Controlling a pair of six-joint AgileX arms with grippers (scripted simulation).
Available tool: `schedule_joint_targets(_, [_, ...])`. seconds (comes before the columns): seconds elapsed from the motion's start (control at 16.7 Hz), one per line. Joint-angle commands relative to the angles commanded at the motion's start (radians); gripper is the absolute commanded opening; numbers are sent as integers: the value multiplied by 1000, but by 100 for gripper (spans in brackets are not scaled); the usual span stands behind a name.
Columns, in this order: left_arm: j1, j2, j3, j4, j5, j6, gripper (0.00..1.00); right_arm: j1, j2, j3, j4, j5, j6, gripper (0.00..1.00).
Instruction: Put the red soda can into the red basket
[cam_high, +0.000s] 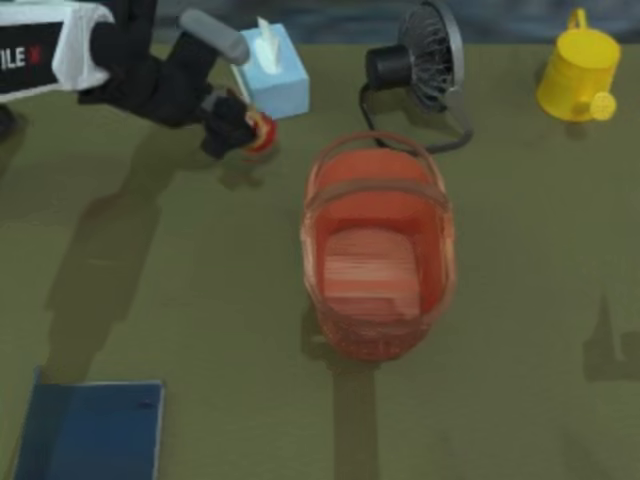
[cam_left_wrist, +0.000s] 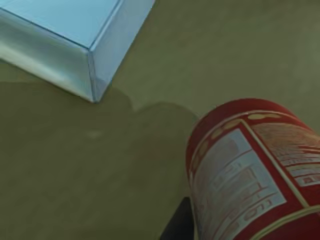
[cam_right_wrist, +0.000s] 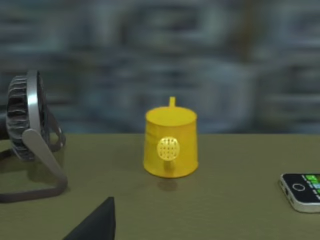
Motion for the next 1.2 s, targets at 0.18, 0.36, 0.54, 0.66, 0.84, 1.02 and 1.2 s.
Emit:
schedule_joint_targets(0.18, [-30,-30,-87,324,212,-113,0,0,0,0,0,0,0,100])
schedule_joint_targets(0.36, [-58,-72,-178,632,417,-226,0,0,0,0,0,0,0,100])
schedule_joint_targets(0.54, [-83,-120,-259,884,595,-321,0,0,0,0,0,0,0,100])
schedule_joint_targets(0.66, [-95,-150,-299,1003,689,-368,0,0,0,0,0,0,0,100])
schedule_joint_targets(0.84, [-107,-182,-333,1103,774,-408,0,0,0,0,0,0,0,100])
schedule_joint_targets(1.02, [-108,-187,-337,1117,787,-413,0,0,0,0,0,0,0,100])
schedule_joint_targets(1.2, [-103,-183,-333,1115,785,-411,0,0,0,0,0,0,0,100])
